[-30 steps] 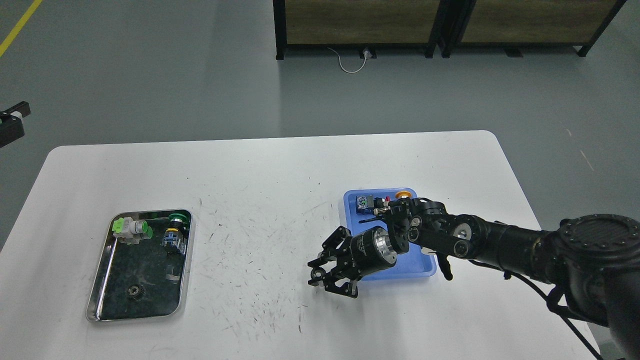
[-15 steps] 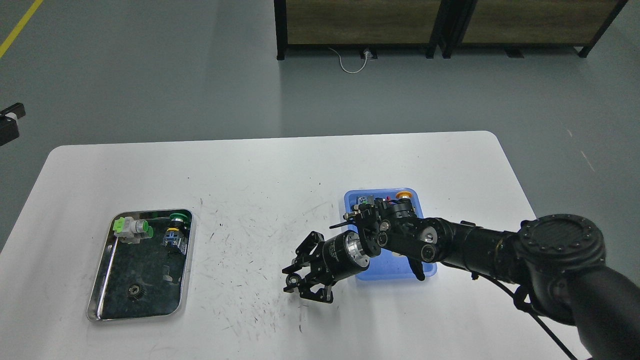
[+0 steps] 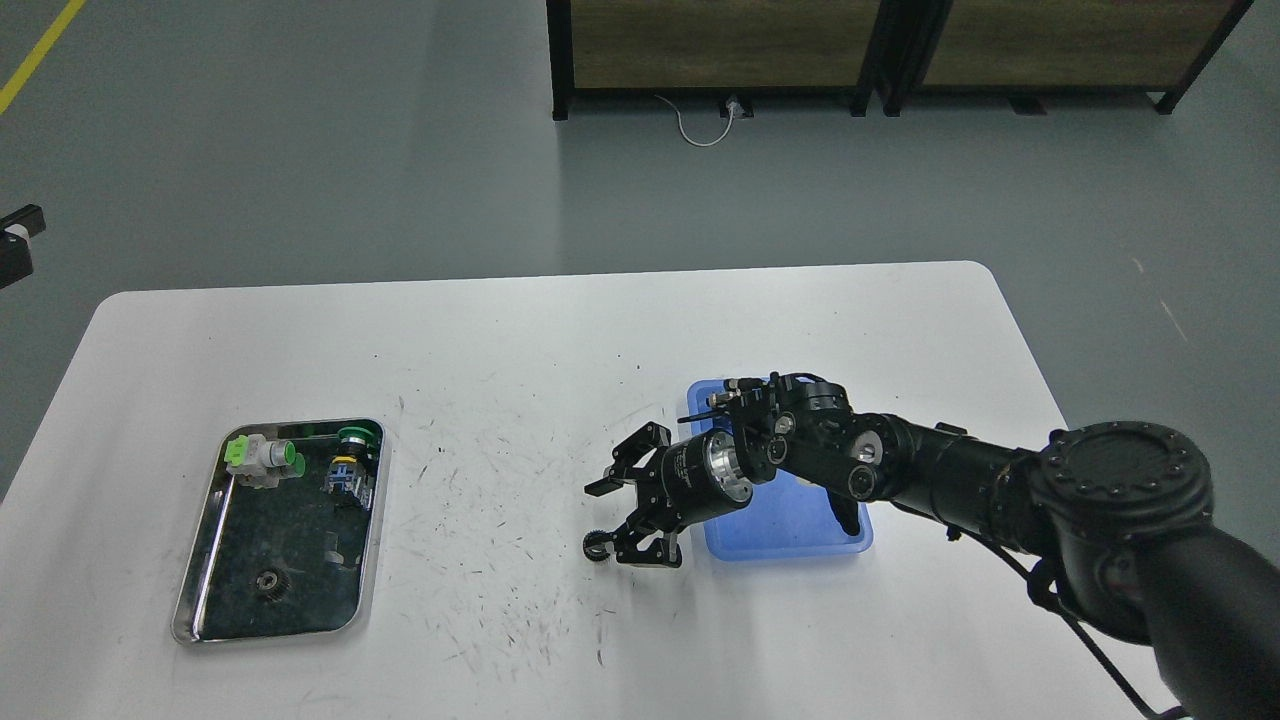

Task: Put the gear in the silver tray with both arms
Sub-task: 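Carry the second gear out and release it on the table, then withdraw the right arm and reach the left gripper to the gear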

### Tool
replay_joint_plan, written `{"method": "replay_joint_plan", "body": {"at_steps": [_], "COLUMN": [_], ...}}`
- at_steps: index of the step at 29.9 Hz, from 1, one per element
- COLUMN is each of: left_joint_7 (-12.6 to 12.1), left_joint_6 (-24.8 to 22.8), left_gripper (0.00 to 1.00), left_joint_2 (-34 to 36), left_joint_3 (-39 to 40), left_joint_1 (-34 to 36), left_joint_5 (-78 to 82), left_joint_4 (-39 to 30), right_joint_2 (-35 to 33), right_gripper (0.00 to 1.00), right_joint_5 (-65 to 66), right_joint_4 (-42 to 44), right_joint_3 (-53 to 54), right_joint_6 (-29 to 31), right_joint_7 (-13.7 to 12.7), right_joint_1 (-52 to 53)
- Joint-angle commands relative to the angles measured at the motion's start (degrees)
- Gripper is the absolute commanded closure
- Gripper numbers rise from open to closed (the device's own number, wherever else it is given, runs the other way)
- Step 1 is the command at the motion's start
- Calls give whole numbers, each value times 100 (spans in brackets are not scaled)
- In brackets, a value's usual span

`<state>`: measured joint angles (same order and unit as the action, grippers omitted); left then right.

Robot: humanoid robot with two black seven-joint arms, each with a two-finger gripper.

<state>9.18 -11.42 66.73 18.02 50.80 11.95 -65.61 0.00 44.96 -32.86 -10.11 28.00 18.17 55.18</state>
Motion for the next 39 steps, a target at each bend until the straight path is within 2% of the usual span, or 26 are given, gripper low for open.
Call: {"method": "replay_joint_plan", "body": {"at_steps": [1, 5, 9, 12, 22, 32, 39], "left_joint_7": [5, 75, 119, 119, 111, 93, 111], "left_joint_6": [-9, -140, -475, -510, -440, -203, -54], "left_gripper": [3, 2, 2, 2, 2, 2, 2], "left_joint_2": [33, 16, -89, -370, -1942, -3604, -4307], "left_joint_3": [0, 0, -9, -79, -404, -439, -439], "left_joint_1": [8, 8, 8, 0, -202, -650, -1028], "left_joint_5": [0, 9, 79, 254, 1081, 1661, 2206], "left_joint_4": [-31, -101, -294, -400, -646, -357, -190], "right_joint_2": [0, 0, -245, -579, -1512, -1749, -1767], "right_gripper": [30, 17, 13, 12, 11, 10, 10], "right_joint_5": [-14, -40, -145, -163, -347, -585, -585], "right_joint_4": [34, 121, 490, 596, 1325, 1836, 1968], "right_joint_3": [123, 149, 298, 833, 2187, 2443, 2435], "right_joint_6": [0, 0, 0, 0, 0, 0, 0], "right_joint_7": [-15, -15, -6, -6, -6, 2, 2], "right_joint_1": [1, 19, 19, 36, 493, 906, 986]}}
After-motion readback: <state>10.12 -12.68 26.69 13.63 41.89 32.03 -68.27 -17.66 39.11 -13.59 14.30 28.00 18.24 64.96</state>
